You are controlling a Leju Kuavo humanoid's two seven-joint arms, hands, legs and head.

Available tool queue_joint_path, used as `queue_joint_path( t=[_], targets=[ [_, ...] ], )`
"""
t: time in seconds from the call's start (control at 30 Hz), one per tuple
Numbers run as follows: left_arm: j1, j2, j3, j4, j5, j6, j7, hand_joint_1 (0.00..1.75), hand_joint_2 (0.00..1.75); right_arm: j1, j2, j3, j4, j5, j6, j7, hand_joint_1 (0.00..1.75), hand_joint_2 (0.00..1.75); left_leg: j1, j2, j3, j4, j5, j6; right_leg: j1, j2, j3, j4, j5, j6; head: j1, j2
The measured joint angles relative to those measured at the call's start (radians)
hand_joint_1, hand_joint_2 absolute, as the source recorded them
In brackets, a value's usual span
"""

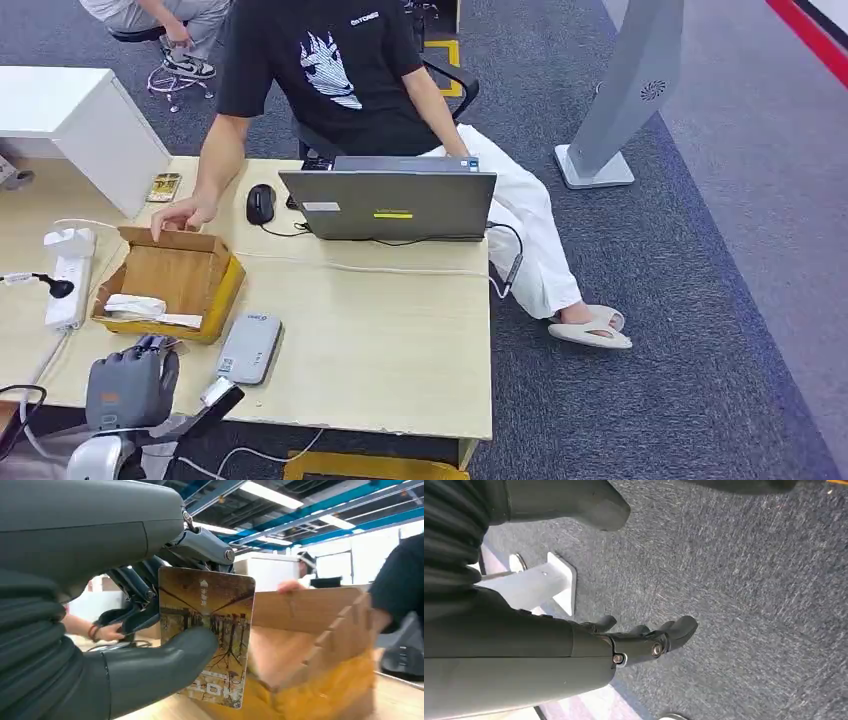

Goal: Pass the card to the sensor for recognition and then transmit it.

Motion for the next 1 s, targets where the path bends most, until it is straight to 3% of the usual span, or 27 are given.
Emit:
queue_joint_path(
  t=[0.3, 1.0],
  targets=[
    [-0.028, 0.022, -0.094, 0.016, -0.015, 0.002, 0.032, 1.75, 1.75, -0.001, -0.005, 0.015, 0.015, -0.008, -0.006, 0.006, 0.00, 1.75, 0.000, 0.000, 0.000, 0.000, 0.000, 0.000, 0.000, 0.000, 0.000, 0.000, 0.000, 0.000, 0.000, 0.000],
    [-0.034, 0.032, -0.122, 0.032, -0.015, 0.002, 0.033, 1.75, 1.75, -0.002, -0.010, 0.016, 0.023, -0.008, -0.006, 0.006, 0.00, 1.75, 0.000, 0.000, 0.000, 0.000, 0.000, 0.000, 0.000, 0.000, 0.000, 0.000, 0.000, 0.000, 0.000, 0.000]
  ],
)
